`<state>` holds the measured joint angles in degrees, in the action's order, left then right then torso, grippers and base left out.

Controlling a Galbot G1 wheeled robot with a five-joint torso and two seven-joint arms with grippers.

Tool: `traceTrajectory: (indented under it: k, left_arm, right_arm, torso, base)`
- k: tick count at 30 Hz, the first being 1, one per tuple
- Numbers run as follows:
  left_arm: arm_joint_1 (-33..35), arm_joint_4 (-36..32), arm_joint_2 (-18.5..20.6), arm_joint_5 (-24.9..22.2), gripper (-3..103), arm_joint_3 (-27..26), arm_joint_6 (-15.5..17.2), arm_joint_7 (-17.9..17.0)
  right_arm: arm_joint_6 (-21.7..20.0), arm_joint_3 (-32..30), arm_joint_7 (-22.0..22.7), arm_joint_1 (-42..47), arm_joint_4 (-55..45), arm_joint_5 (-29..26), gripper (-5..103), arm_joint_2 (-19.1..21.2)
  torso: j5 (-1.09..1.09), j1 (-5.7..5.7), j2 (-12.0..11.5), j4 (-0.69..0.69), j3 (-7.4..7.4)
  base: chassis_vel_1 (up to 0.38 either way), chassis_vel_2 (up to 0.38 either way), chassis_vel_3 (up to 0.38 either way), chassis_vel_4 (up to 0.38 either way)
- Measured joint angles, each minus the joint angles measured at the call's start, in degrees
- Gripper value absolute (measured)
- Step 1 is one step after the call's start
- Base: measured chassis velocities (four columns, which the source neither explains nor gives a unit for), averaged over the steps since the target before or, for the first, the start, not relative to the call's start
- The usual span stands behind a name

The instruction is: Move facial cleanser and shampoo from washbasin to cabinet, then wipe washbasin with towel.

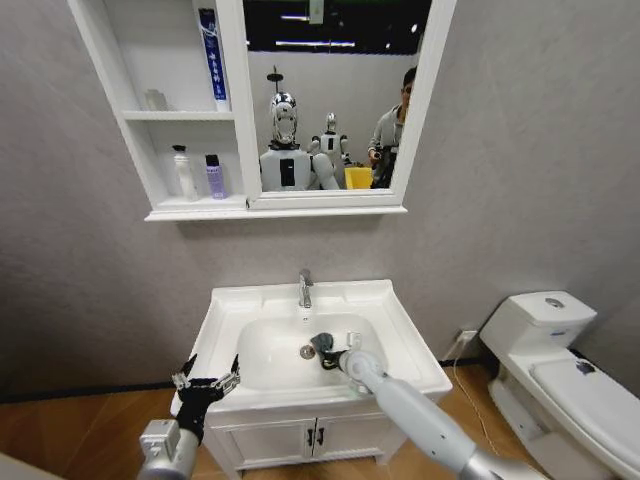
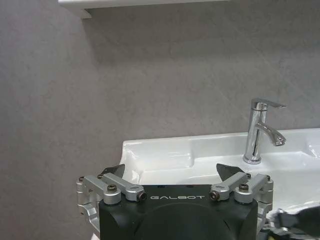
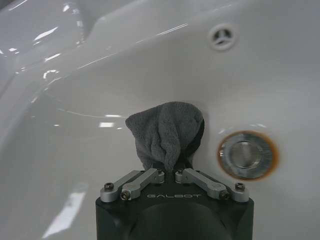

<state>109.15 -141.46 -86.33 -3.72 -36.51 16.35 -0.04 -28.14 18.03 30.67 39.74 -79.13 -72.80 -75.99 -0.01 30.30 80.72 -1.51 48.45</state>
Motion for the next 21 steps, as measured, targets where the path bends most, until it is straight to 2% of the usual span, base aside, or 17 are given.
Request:
traceTrajectory:
  k: [1,2,5,8,10,11,13,14,16,17,18,19,21]
  left_arm:
    - [0.00,0.00,0.00,0.00,100,0.00,0.00,0.00]
    - [0.18,-0.51,-0.13,0.02,100,-0.60,-0.03,0.10]
    - [0.45,-1.02,-0.30,-0.03,100,-1.35,-0.03,0.12]
    - [0.52,-1.09,-0.53,-0.04,100,-1.40,-0.04,0.11]
    - [0.30,-1.00,-0.76,0.15,100,-0.52,-0.06,0.11]
    - [0.30,-1.00,-0.76,0.15,100,-0.52,-0.06,0.11]
    - [-0.08,-0.58,-0.90,0.68,100,0.73,-0.11,0.12]
    - [-0.08,-0.58,-0.90,0.68,100,0.73,-0.11,0.12]
    - [-0.40,-0.33,-0.98,1.15,100,1.98,-0.15,0.22]
    - [-0.40,-0.33,-0.98,1.15,100,1.98,-0.15,0.22]
    - [-0.44,-0.30,-0.98,1.26,100,2.31,-0.17,0.25]
    - [-0.44,-0.30,-0.98,1.26,100,2.31,-0.17,0.25]
    - [-0.46,-0.25,-0.81,1.33,100,2.82,-0.21,0.29]
  right_arm:
    - [0.00,0.00,0.00,0.00,0.00,0.00,4,0.00]
    - [0.00,0.72,0.19,-0.94,1.41,-0.41,4,-2.60]
    - [0.01,1.99,0.72,-2.20,2.19,-1.05,4,-4.92]
    - [0.00,2.43,1.95,-2.64,0.44,-2.39,4,-4.80]
    - [0.00,1.36,3.74,-1.98,-2.69,-3.85,4,-2.16]
    - [0.00,1.36,3.74,-1.98,-2.69,-3.85,4,-2.16]
    - [-0.06,-1.28,4.78,0.24,-5.72,-4.79,4,1.73]
    - [-0.06,-1.28,4.78,0.24,-5.72,-4.79,4,1.73]
    - [-0.15,-5.34,5.11,4.16,-8.91,-5.67,4,7.90]
    - [-0.15,-5.34,5.11,4.16,-8.91,-5.67,4,7.90]
    - [-0.20,-7.24,5.22,5.74,-10.13,-6.16,4,10.86]
    - [-0.20,-7.24,5.22,5.74,-10.13,-6.16,4,10.86]
    - [-0.35,-12.46,4.75,9.37,-13.43,-6.51,4,17.64]
  torso:
    - [0.00,0.00,0.00,0.00,0.00]
    - [0.01,0.00,0.00,-0.03,0.00]
    - [0.00,0.00,0.00,-0.06,0.00]
    - [0.00,0.00,0.00,-0.07,0.00]
    - [0.01,0.00,0.00,-0.07,0.00]
    - [0.01,0.00,0.00,-0.07,0.00]
    - [0.02,0.00,0.00,-0.09,0.00]
    - [0.02,0.00,0.00,-0.09,0.00]
    - [0.04,0.00,0.00,-0.08,0.00]
    - [0.04,0.00,0.00,-0.08,0.00]
    - [0.05,0.00,0.00,-0.10,0.00]
    - [0.05,0.00,0.00,-0.10,0.00]
    - [0.03,0.00,0.00,-0.14,0.00]
  base:
    - [0.000,0.000,0.000,0.000]
    - [0.000,0.000,0.000,0.000]
    - [0.000,0.000,0.000,0.000]
    - [0.000,0.000,0.000,0.000]
    - [0.000,0.000,0.000,0.000]
    - [0.000,0.000,0.000,0.000]
    - [0.000,0.000,0.000,0.000]
    - [0.000,0.000,0.000,0.000]
    - [0.000,0.000,0.000,0.000]
    - [0.000,0.000,0.000,0.000]
    - [0.000,0.000,0.000,0.000]
    - [0.000,0.000,0.000,0.000]
    - [0.000,0.000,0.000,0.000]
